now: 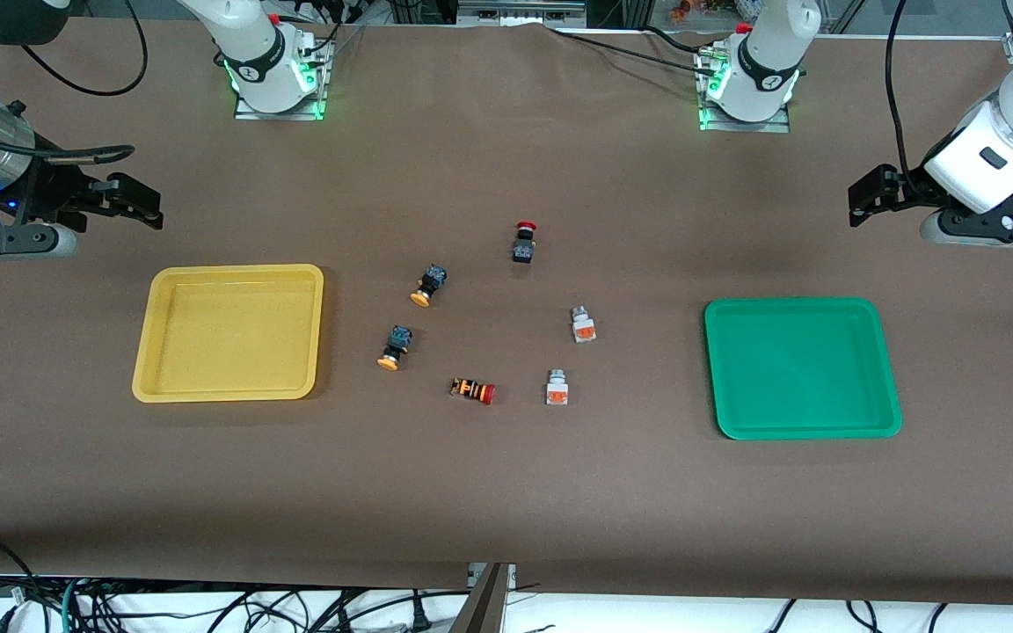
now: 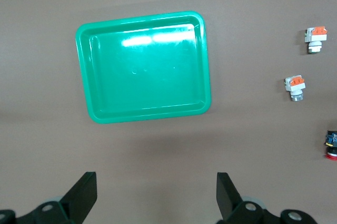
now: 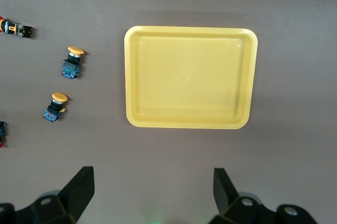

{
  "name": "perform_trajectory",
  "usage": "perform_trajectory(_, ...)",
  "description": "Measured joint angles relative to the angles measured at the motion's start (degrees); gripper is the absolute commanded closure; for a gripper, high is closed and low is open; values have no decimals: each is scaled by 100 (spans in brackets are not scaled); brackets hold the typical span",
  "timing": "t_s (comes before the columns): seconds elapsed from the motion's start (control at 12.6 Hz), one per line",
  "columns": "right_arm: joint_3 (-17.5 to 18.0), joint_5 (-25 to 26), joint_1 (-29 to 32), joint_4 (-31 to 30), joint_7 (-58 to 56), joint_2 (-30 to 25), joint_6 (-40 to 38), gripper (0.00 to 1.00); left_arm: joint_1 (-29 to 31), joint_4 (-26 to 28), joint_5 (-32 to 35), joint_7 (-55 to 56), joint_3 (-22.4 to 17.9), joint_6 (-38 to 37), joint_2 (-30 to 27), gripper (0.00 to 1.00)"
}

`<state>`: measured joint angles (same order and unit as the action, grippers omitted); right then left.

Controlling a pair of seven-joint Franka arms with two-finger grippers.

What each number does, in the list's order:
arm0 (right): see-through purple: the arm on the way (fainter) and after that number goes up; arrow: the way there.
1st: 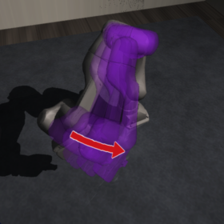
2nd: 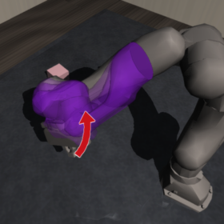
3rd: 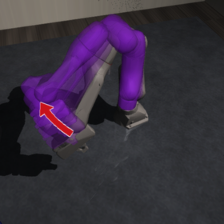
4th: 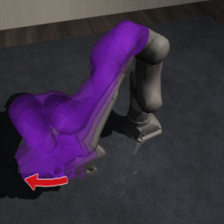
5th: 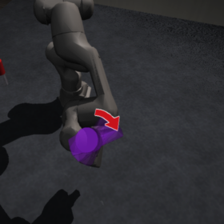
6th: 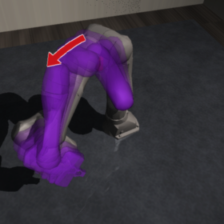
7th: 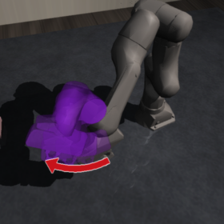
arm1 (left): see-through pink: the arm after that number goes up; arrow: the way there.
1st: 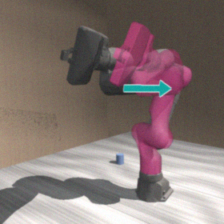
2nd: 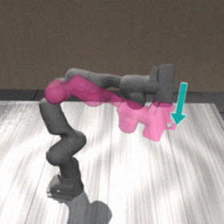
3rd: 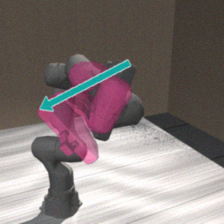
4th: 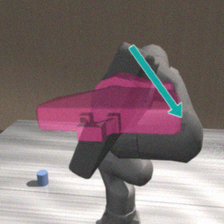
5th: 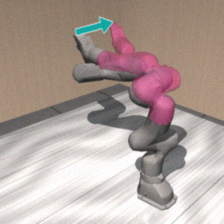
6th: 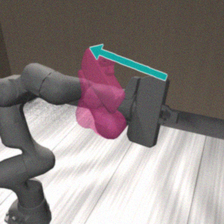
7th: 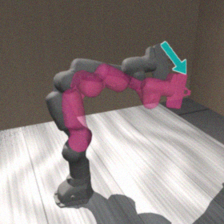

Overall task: Place green and yellow buttons in trays
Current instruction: 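Move both grippers from rest toward the buttons between the trays, then lower the right gripper onto a yellow button while the left gripper reaches a switch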

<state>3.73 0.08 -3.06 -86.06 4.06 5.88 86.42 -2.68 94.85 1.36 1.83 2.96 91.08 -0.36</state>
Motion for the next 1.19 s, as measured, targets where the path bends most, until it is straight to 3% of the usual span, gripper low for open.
perform_trajectory(0.71, 29, 0, -23, 4, 0, 265, 65, 0, -49, -10, -3, -35, 32, -387, 318, 0)
perform_trajectory(0.95, 62, 0, -124, -2, 2, 665, 165, 0, -59, -15, -114, 5, 321, -311, 664, 0)
perform_trajectory(1.19, 80, -10, -479, -3, 596, 1273, 688, 0, -102, -12, -289, 740, 785, 505, 1325, 0)
